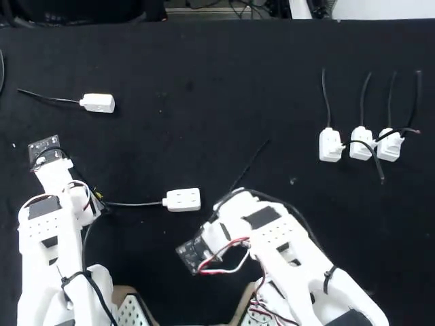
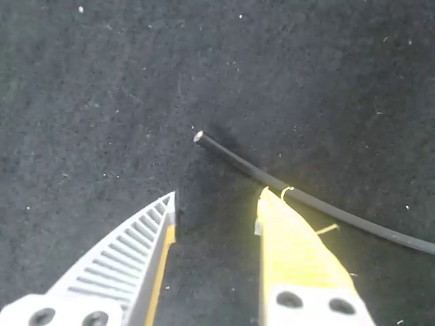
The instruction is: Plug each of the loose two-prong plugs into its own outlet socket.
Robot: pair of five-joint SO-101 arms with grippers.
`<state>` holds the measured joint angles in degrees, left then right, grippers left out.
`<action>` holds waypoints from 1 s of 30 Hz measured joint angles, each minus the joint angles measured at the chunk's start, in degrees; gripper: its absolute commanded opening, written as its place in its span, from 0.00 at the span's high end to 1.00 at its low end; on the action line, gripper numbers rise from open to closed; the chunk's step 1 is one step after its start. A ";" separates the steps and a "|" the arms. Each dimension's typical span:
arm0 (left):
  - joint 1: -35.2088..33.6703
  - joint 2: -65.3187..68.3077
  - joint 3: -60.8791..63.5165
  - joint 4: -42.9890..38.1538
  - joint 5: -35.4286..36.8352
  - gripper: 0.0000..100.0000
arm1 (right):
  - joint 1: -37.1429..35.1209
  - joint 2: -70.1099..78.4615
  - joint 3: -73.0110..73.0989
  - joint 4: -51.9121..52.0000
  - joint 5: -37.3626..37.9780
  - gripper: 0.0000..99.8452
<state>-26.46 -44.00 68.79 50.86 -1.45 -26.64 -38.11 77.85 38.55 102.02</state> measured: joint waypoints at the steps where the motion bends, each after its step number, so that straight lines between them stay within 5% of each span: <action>1: 0.00 0.00 0.00 0.00 0.00 0.81 | 0.00 0.00 0.44 -0.09 0.79 0.87; 6: 0.00 0.00 0.00 0.00 0.00 0.81 | 0.00 -0.26 0.70 -0.09 2.81 0.99; 11: 0.00 0.00 0.00 0.00 0.00 0.81 | 0.09 -0.88 0.62 -0.09 -0.44 0.99; 19: 0.00 0.00 0.00 0.00 0.00 0.81 | -0.09 0.00 -4.57 3.69 -28.57 0.99; 30: 0.00 -0.09 0.00 0.00 0.00 0.81 | 5.98 0.09 -28.04 37.45 -64.70 0.99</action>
<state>-26.46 -44.09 68.79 50.86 -1.45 -20.66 -38.02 49.80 76.00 37.32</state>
